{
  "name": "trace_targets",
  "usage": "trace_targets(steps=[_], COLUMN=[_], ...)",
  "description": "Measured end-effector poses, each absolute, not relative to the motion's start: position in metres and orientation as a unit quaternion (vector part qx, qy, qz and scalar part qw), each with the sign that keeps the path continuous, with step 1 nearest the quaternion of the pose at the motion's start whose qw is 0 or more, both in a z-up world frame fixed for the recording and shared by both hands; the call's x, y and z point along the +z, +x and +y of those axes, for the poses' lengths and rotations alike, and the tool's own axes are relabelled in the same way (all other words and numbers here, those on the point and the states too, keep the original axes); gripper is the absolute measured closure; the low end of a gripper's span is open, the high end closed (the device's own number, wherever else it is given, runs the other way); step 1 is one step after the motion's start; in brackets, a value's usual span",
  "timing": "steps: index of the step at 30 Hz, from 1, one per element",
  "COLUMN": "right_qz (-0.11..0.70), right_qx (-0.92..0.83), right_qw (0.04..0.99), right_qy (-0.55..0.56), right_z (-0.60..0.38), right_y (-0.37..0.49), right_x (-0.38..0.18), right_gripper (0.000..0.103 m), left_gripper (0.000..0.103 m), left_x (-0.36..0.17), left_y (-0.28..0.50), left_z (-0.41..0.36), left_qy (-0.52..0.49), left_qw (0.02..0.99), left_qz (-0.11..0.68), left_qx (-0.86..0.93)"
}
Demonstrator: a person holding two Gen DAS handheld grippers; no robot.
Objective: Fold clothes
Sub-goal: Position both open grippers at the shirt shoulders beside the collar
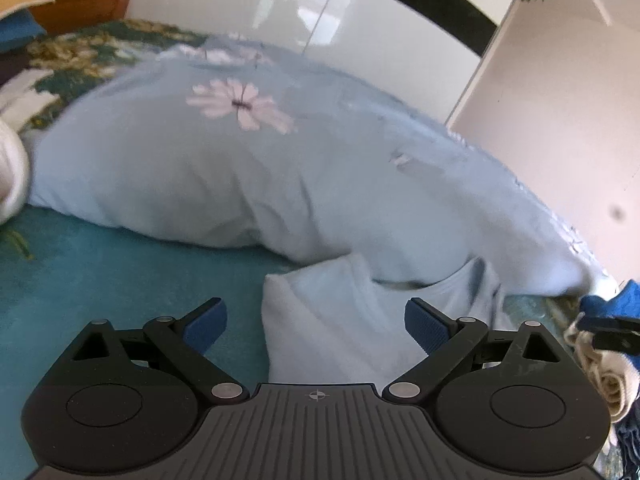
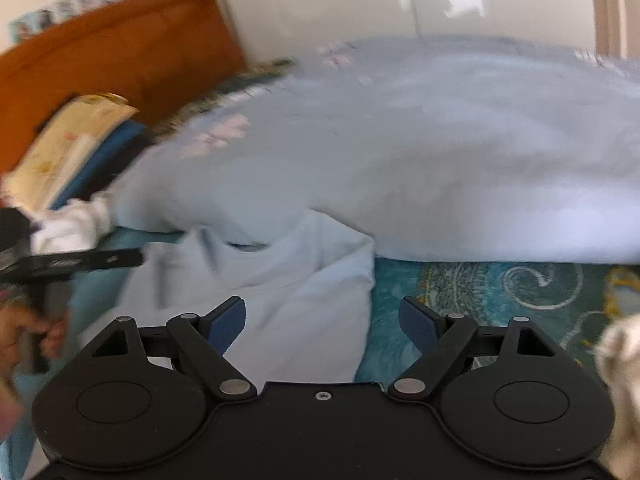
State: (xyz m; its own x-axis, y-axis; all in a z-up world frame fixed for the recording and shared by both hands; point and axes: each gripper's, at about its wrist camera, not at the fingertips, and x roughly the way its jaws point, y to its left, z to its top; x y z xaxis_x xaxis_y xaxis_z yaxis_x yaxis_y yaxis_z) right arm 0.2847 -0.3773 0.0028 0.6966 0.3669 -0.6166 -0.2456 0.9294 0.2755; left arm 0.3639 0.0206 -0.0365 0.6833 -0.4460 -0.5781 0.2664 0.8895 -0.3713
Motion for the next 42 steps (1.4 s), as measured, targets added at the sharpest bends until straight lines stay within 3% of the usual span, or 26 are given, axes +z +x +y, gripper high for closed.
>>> trace_targets(steps=[5,8,12,14,22,30,42], right_qz=[0.355,0.388,0.439,0.459,0.493,0.397,0.357], right_qx=[0.200,0.216,0.230,0.234,0.239,0.219,0.191], right_qw=[0.912,0.896,0.869,0.856,0.836,0.891,0.914], right_qy=[0.057,0.021,-0.020,-0.031,-0.024,-0.010,-0.021], right_z=[-0.370,-0.356,-0.338,-0.332,-0.332,-0.351,-0.345], right_y=[0.214,0.182,0.148,0.133,0.112,0.167,0.270], right_x=[0.028,0.022,0.004,-0.004,-0.023,0.032,0.046], right_gripper=[0.020,0.031,0.054,0.057,0.059,0.058,0.040], left_gripper=[0.006,0.004,0.003,0.003,0.001,0.001,0.001], left_x=[-0.013,-0.003,0.006,0.008,0.006,-0.008,-0.017], left_y=[0.331,0.316,0.301,0.296,0.295,0.318,0.347], left_z=[0.019,0.012,0.006,0.006,0.016,0.032,0.038], left_qy=[-0.115,-0.097,-0.087,-0.086,-0.086,-0.103,-0.092], left_qw=[0.917,0.917,0.915,0.914,0.915,0.911,0.908], left_qz=[0.326,0.323,0.327,0.328,0.335,0.354,0.375], left_qx=[-0.201,-0.212,-0.222,-0.222,-0.208,-0.185,-0.165])
